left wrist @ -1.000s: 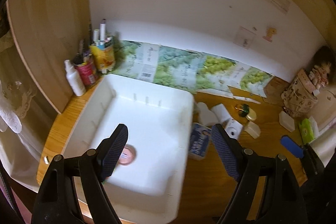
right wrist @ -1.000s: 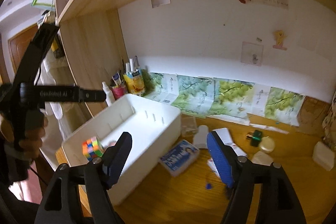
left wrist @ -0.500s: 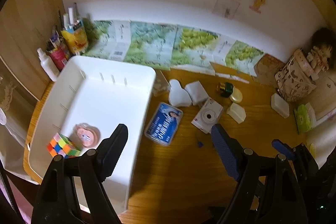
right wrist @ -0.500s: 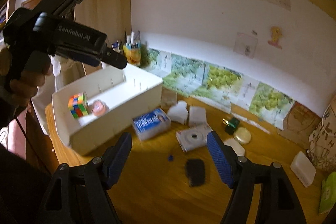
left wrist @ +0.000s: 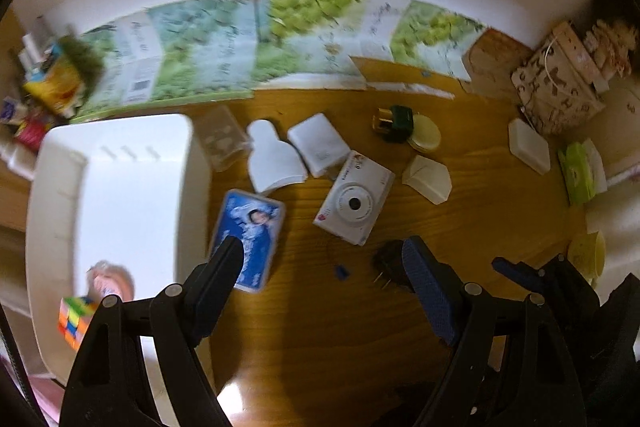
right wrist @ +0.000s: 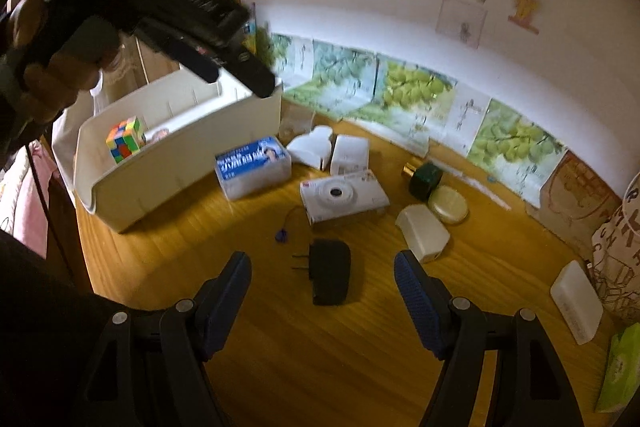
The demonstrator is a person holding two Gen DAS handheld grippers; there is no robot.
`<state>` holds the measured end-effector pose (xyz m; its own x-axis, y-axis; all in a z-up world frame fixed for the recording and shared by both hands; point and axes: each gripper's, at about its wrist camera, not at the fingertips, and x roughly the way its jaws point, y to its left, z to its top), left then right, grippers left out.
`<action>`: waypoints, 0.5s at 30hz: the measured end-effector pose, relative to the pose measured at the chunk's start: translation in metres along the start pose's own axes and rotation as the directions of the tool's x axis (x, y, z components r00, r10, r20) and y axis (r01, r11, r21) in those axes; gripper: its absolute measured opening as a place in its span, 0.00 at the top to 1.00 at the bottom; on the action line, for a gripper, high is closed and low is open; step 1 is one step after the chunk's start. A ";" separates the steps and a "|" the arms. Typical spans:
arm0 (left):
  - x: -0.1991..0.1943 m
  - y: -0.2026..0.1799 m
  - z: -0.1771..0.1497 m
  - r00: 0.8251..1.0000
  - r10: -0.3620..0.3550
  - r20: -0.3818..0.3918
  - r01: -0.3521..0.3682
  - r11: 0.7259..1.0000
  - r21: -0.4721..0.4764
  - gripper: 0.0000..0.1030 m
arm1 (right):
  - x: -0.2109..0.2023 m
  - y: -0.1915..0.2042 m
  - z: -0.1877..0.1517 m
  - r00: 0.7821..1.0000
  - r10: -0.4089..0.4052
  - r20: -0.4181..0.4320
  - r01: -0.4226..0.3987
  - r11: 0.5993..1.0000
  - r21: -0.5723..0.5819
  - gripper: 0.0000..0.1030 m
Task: Organize rigid objects
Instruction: 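Move both tools back over the desk toward the white device and charger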
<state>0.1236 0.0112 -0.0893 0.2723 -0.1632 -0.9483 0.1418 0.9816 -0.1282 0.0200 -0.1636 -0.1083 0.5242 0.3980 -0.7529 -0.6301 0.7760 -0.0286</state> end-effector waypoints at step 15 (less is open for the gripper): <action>0.081 -0.012 0.029 0.965 0.045 -0.259 -0.028 0.997 0.066 0.18 | 0.049 -0.008 -0.001 0.989 0.009 -0.151 -0.014 0.999 -0.030 0.28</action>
<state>0.1718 -0.0167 -0.1566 0.0221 -0.0876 -0.9959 0.1970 0.9770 -0.0816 0.0500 -0.1509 -0.1452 0.4261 0.3269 -0.8435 -0.6545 0.7551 -0.0380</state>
